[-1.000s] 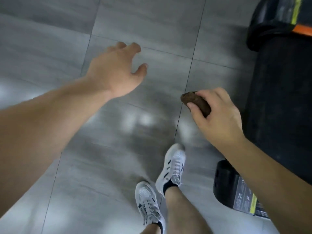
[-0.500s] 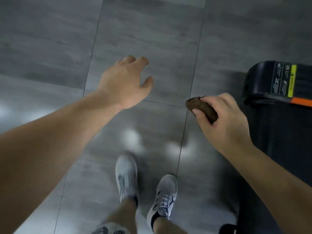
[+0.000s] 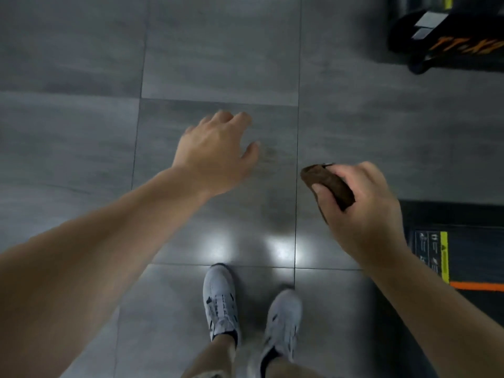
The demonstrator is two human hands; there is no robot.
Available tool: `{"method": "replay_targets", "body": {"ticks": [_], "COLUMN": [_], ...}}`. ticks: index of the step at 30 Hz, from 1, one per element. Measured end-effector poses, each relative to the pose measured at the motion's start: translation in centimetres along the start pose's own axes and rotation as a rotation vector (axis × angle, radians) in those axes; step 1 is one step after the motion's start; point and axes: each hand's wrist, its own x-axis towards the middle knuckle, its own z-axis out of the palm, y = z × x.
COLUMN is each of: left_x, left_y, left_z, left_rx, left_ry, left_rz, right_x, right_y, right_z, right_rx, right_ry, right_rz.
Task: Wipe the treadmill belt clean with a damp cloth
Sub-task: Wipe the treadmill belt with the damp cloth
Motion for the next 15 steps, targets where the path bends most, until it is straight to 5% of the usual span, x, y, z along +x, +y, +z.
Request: {"method": "replay_targets", "body": {"ticks": [15], "left_x": [30.1], "left_y": [9.4], "left_z": [-0.5], "left_rx": [0.013], "left_ry": [-0.057], "left_rz": [0.062], "right_x": [27.1], "right_y": [13.6], "right_z": [-3.8], "right_rx": [-0.055], "right_ry": [0.058], "right_rz": [0.115]}}
